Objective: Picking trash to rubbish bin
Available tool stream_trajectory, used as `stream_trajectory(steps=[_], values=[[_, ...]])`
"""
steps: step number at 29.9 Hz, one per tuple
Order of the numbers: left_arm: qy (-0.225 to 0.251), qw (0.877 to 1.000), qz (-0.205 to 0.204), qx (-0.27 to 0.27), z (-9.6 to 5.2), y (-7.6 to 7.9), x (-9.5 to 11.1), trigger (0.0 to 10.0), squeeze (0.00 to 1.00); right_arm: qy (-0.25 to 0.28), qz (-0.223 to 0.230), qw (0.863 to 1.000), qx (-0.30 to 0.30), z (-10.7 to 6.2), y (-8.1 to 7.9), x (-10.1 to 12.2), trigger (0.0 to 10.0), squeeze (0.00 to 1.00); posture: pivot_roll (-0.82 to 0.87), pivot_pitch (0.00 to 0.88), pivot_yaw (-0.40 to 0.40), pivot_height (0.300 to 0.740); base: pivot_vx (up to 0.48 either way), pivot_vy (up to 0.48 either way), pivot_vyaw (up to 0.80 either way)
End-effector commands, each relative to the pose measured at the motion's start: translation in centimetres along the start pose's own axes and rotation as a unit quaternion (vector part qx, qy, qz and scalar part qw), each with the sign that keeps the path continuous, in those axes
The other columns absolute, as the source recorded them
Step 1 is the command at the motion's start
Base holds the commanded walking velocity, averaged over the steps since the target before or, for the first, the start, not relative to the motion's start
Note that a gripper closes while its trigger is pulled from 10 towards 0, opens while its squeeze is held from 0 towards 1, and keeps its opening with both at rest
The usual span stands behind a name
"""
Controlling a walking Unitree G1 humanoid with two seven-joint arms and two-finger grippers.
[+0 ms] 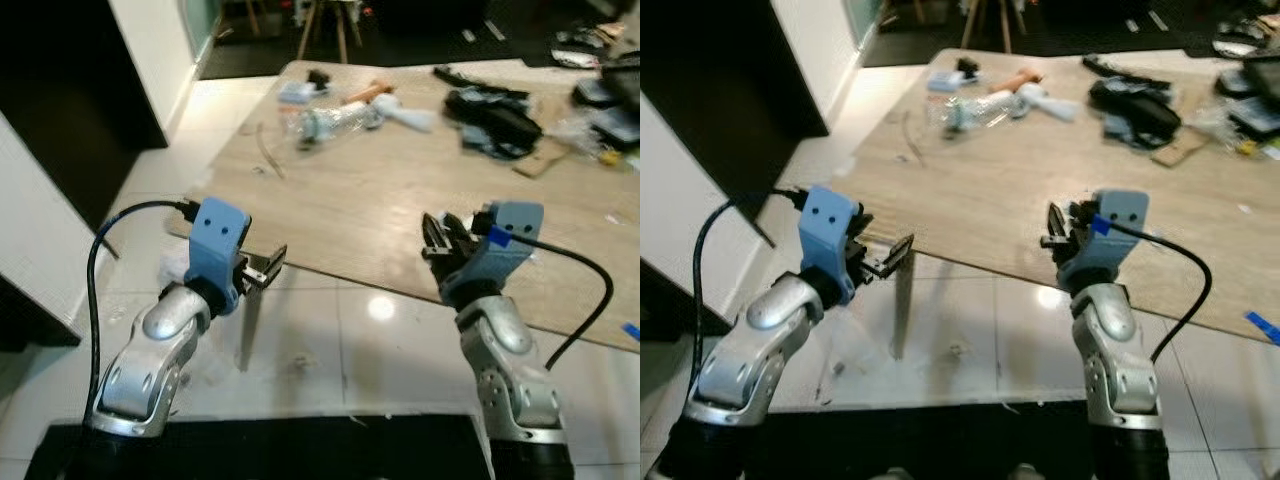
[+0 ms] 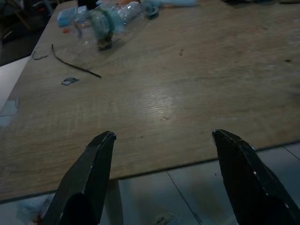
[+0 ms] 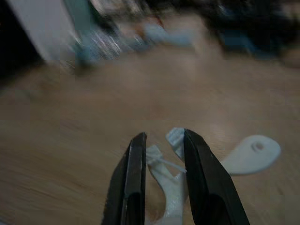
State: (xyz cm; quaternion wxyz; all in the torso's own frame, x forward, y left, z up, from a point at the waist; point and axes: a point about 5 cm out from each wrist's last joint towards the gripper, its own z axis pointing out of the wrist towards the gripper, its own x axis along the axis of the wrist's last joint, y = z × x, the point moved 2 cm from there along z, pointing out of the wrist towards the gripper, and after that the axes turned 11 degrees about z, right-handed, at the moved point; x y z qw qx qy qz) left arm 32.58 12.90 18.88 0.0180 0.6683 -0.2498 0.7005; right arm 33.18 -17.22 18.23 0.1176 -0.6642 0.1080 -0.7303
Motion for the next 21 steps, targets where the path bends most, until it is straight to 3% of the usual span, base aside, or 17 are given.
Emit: stream_trajectory(steps=[1, 4, 7, 10, 15, 21], values=[[-0.036, 0.999, -0.018, 0.033, -0.1, -0.9, -1.6, 10.0, 0.0, -0.047, 0.008, 0.998, -0.033, -0.1, 0.6, -1.8, 10.0, 0.0, 0.01, 0.163, 0.072, 0.74, 0.0, 0.0, 0.0], [-0.034, 0.999, -0.021, 0.037, -0.1, -1.0, -1.7, 10.0, 0.0, -0.046, -0.009, 0.998, -0.039, 0.1, 0.6, -1.7, 10.0, 0.0, 0.01, 0.161, 0.072, 0.74, 0.0, 0.0, 0.0], [-0.038, 0.997, -0.039, 0.058, 0.0, -1.1, -2.2, 10.0, 0.0, -0.01, -0.04, 0.999, -0.03, 0.3, 0.1, -0.4, 10.0, 0.0, 0.0, 0.156, 0.071, 0.74, 0.0, 0.0, 0.0], [-0.034, 0.994, -0.06, 0.08, 0.1, -1.5, -2.6, 10.0, 0.0, 0.034, -0.028, 0.999, -0.011, 0.3, -0.7, 0.9, 10.0, 0.0, -0.02, 0.14, 0.063, 0.74, 0.0, 0.0, 0.0], [-0.047, 0.991, -0.052, 0.11, 0.0, -1.9, -3.3, 10.0, 0.0, 0.06, -0.039, 0.997, 0.01, 0.4, -1.7, 1.8, 10.0, 0.0, -0.02, 0.128, 0.048, 0.74, 0.0, 0.0, 0.0], [-0.037, 0.992, -0.046, 0.109, -0.2, -2.1, -3.0, 10.0, 0.0, 0.066, -0.059, 0.995, 0.047, 0.6, -2.7, 2.0, 10.0, 0.0, -0.01, 0.125, 0.024, 0.74, 0.0, 0.0, 0.0]])
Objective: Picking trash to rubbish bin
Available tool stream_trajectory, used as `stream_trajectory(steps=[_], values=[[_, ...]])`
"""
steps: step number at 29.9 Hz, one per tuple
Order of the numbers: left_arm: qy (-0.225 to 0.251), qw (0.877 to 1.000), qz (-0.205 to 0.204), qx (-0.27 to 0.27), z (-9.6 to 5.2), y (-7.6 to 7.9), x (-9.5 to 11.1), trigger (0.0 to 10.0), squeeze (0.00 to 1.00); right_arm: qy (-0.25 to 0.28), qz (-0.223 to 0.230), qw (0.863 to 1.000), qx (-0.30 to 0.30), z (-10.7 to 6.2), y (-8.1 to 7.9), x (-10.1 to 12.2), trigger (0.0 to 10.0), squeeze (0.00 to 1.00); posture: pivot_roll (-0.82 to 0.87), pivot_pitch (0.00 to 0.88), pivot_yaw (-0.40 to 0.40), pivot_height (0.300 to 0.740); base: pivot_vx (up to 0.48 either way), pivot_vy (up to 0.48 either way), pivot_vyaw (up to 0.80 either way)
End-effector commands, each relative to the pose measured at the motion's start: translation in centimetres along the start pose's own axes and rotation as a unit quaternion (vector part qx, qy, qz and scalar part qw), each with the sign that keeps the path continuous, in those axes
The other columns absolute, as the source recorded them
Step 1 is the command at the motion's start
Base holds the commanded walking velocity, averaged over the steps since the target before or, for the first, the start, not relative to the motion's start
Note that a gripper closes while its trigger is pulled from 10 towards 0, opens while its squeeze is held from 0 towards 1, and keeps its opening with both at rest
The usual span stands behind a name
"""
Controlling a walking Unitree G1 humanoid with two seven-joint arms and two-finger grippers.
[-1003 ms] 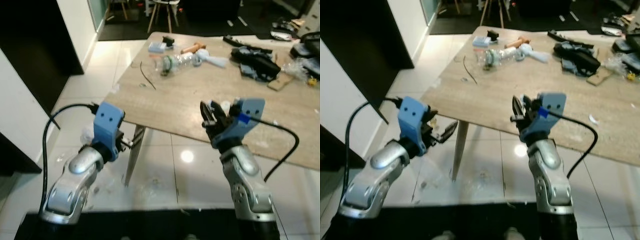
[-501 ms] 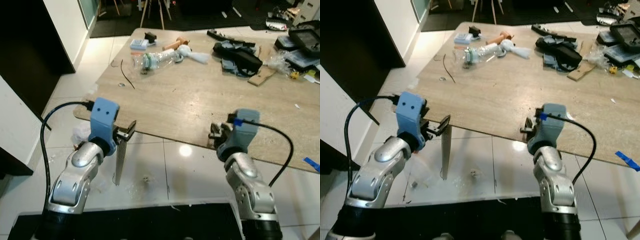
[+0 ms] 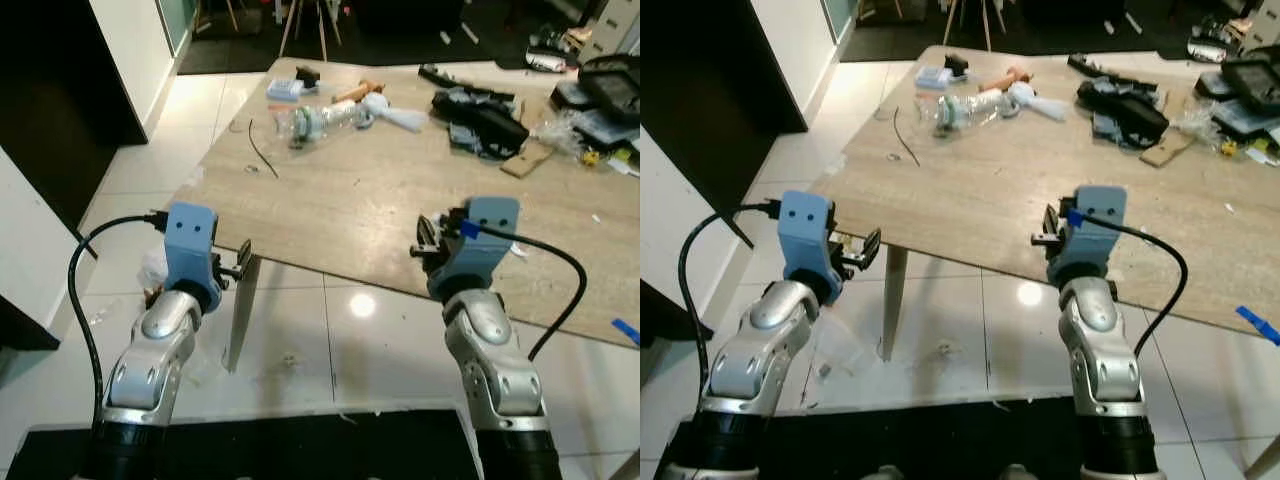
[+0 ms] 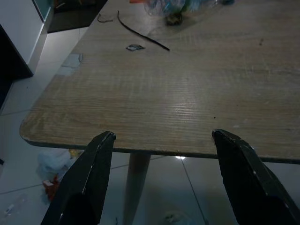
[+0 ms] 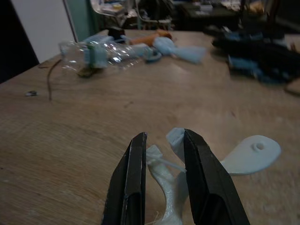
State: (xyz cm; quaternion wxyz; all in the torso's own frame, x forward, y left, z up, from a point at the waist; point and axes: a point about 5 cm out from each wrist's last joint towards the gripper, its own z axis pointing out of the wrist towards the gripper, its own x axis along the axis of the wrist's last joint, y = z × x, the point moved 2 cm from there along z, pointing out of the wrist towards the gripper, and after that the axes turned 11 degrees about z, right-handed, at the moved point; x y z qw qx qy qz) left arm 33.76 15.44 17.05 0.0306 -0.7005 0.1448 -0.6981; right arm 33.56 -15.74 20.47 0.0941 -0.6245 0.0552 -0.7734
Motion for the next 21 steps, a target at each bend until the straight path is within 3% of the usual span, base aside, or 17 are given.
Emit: stream_trajectory(steps=[1, 7, 12, 21], values=[[0.001, 1.0, 0.001, 0.0, -0.37, -0.1, -0.35, 10.0, 0.0, 0.012, -0.008, 1.0, 0.022, 0.08, -0.71, 0.4, 10.0, 0.0, -0.01, 0.125, 0.02, 0.74, 0.0, 0.0, 0.0], [-0.005, 1.0, 0.021, 0.01, -0.74, -0.66, -0.86, 10.0, 0.0, 0.009, 0.005, 1.0, 0.022, 0.07, -0.46, -0.18, 10.0, 0.0, 0.0, 0.129, 0.021, 0.74, 0.0, 0.0, -0.8], [-0.002, 1.0, 0.016, 0.004, -0.59, -0.46, -0.67, 10.0, 0.0, 0.01, 0.022, 1.0, 0.016, 0.08, -0.15, -0.21, 10.0, 0.0, 0.01, 0.135, 0.025, 0.74, 0.0, 0.0, -0.8], [-0.001, 0.999, 0.04, -0.004, -0.42, -0.33, -0.47, 10.0, 0.0, 0.007, 0.028, 0.999, 0.02, -0.17, -0.31, -0.57, 10.0, 0.0, 0.01, 0.139, 0.029, 0.74, 0.0, 0.0, -0.8]])
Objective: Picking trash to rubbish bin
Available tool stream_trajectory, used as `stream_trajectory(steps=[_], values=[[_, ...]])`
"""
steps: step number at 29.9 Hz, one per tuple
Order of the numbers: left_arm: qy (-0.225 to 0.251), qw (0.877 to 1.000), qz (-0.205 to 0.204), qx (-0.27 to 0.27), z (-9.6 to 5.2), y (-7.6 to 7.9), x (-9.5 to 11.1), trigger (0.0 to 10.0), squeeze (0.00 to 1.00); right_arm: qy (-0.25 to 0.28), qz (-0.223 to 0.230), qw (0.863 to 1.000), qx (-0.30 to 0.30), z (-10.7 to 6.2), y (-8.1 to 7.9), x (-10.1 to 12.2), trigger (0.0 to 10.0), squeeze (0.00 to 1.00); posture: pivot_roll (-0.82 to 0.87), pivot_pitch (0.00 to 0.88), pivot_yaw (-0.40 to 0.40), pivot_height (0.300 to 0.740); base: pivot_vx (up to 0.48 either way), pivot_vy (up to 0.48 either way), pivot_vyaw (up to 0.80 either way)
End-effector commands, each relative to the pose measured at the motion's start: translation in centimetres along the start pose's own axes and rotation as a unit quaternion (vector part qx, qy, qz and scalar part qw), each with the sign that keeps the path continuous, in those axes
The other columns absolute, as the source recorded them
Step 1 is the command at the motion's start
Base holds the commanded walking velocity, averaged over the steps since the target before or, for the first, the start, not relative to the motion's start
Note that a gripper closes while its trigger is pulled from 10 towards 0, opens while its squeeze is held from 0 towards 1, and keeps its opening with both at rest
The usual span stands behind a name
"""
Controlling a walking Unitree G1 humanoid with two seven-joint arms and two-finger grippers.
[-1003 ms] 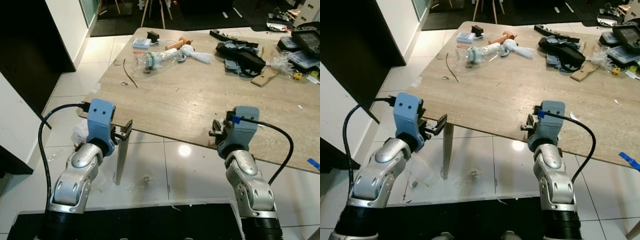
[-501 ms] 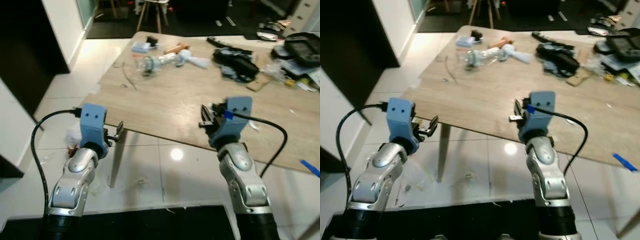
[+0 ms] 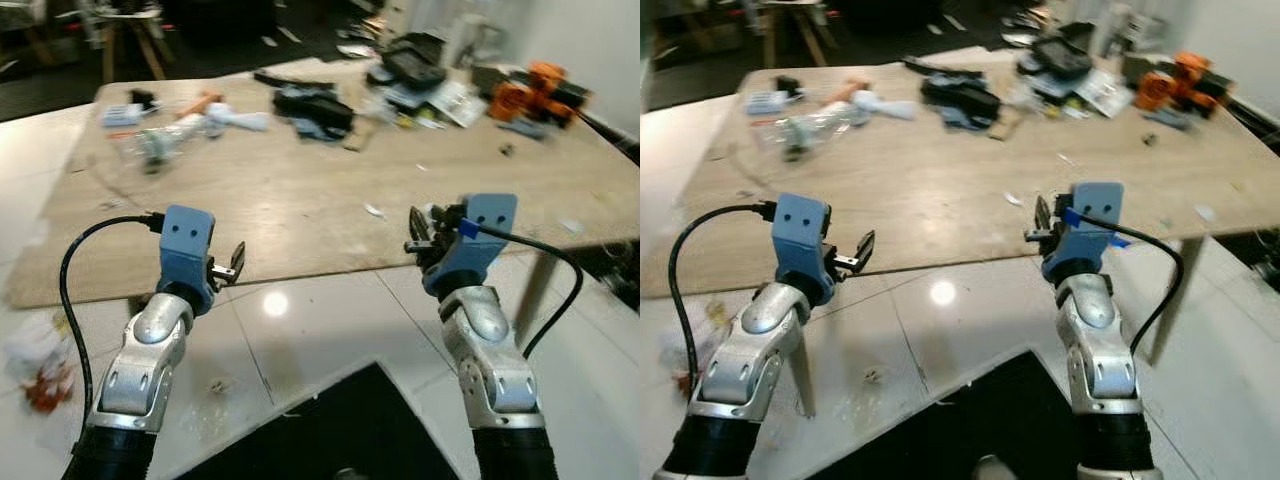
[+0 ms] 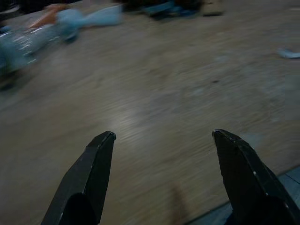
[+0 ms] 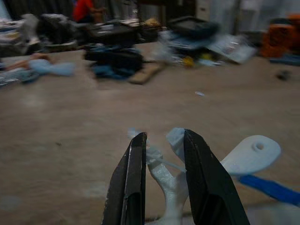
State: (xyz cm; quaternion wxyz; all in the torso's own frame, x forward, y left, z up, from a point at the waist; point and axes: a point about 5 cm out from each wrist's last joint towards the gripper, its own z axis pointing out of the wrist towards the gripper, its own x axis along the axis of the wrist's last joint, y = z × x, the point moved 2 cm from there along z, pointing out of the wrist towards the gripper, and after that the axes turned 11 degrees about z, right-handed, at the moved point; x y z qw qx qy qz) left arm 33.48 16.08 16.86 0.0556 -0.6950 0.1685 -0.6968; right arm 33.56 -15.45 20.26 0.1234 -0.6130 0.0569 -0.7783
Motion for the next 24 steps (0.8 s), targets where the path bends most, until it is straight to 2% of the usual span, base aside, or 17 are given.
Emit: stream_trajectory(steps=[1, 11, 19, 24], values=[[0.006, 1.0, 0.006, -0.007, 0.0, 0.4, 0.1, 10.0, 0.0, -0.004, 0.006, 1.0, 0.003, -0.1, -0.1, -0.4, 10.0, 0.0, 0.01, 0.142, 0.029, 0.74, 0.0, 0.0, -0.8], [-0.002, 1.0, 0.019, 0.002, -0.1, 0.6, -0.1, 10.0, 0.0, -0.012, 0.01, 1.0, 0.002, -0.3, 0.1, -0.7, 10.0, 0.0, 0.01, 0.145, 0.03, 0.74, 0.0, 0.0, -0.8], [-0.001, 1.0, 0.006, 0.028, -0.2, 0.2, -0.4, 10.0, 0.0, -0.014, 0.015, 1.0, -0.006, -0.5, 0.4, -1.0, 10.0, 0.0, 0.0, 0.144, 0.036, 0.74, 0.0, 0.0, -0.8], [0.001, 1.0, 0.001, 0.022, -0.3, 0.1, -0.5, 10.0, 0.0, -0.025, 0.015, 1.0, -0.008, -0.8, 0.5, -1.7, 10.0, 0.0, 0.01, 0.145, 0.035, 0.74, 0.0, 0.0, -0.8]])
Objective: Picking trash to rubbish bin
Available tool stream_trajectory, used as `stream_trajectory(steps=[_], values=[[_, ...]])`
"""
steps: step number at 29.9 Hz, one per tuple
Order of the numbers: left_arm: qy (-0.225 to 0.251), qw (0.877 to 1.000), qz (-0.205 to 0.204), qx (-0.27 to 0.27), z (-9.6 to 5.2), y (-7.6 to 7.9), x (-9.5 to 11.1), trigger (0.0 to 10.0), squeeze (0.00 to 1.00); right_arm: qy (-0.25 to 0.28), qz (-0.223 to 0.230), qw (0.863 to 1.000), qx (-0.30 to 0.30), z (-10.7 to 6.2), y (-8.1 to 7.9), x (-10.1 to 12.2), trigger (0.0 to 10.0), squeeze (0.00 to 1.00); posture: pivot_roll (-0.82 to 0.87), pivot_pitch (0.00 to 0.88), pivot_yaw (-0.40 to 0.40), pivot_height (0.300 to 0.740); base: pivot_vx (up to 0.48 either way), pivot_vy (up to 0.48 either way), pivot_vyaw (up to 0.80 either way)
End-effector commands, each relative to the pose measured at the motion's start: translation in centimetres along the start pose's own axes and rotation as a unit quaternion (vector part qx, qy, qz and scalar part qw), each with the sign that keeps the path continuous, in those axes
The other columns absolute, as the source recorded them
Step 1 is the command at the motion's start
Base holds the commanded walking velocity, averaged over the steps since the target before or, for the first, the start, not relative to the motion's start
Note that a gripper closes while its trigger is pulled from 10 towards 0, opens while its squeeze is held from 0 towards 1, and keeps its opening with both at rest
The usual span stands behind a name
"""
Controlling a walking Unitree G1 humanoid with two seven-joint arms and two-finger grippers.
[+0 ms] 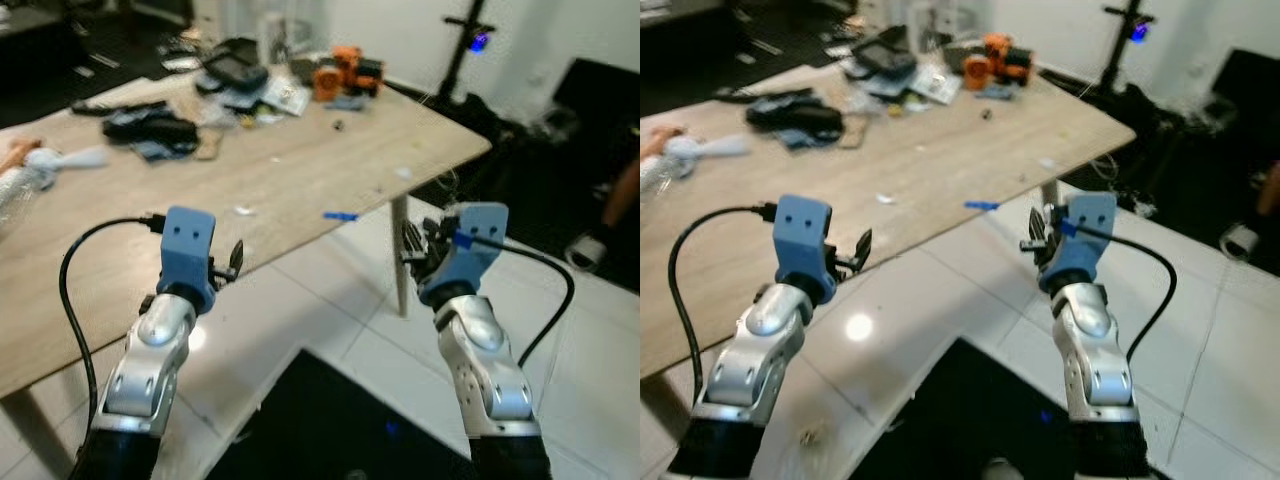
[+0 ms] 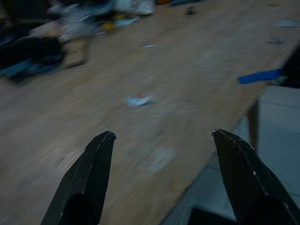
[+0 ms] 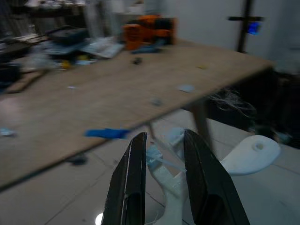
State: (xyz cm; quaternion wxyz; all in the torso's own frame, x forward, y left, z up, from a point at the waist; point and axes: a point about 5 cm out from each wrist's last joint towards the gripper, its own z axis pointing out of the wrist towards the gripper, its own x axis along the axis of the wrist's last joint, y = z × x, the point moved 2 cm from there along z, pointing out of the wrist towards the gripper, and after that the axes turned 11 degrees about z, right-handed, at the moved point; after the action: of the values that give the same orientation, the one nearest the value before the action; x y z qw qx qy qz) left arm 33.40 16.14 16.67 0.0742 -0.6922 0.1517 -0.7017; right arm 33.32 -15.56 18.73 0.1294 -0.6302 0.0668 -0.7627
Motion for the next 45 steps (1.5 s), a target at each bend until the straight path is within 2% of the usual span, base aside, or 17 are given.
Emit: stream_trajectory(steps=[1, 11, 17, 21, 34, 45], values=[[-0.001, 1.0, 0.0, -0.007, -0.3, 0.1, -0.4, 10.0, 0.0, -0.005, 0.003, 1.0, -0.002, -0.2, 0.1, -0.5, 10.0, 0.0, 0.01, 0.145, 0.035, 0.74, 0.0, 0.0, -0.8], [0.004, 1.0, 0.007, -0.014, -0.2, 0.2, -0.2, 10.0, 0.0, -0.015, 0.013, 1.0, 0.0, -0.3, -0.4, -1.2, 10.0, 0.0, 0.01, 0.142, 0.039, 0.74, 0.0, 0.0, -0.8], [0.012, 1.0, 0.006, -0.014, 0.2, 0.1, 0.2, 10.0, 0.0, -0.023, 0.014, 1.0, -0.003, -0.7, -0.1, -1.9, 10.0, 0.0, 0.0, 0.141, 0.041, 0.74, 0.0, 0.0, -0.8], [0.016, 1.0, 0.008, -0.02, 0.4, 0.3, 0.3, 10.0, 0.0, -0.044, 0.019, 0.999, -0.014, -1.3, 0.4, -3.4, 10.0, 0.0, 0.01, 0.134, 0.046, 0.74, 0.0, 0.0, -0.8], [0.015, 0.999, 0.015, -0.029, 0.4, 0.1, 0.2, 10.0, 0.0, -0.039, 0.028, 0.999, -0.017, -1.3, 0.1, -3.5, 10.0, 0.0, 0.01, 0.118, 0.057, 0.74, 0.0, 0.0, -0.8], [0.018, 1.0, 0.001, -0.024, 0.4, 0.1, 0.2, 10.0, 0.0, -0.038, 0.029, 0.999, -0.012, -1.2, -0.2, -3.7, 10.0, 0.0, 0.01, 0.103, 0.057, 0.74, 0.0, 0.0, -0.8]])
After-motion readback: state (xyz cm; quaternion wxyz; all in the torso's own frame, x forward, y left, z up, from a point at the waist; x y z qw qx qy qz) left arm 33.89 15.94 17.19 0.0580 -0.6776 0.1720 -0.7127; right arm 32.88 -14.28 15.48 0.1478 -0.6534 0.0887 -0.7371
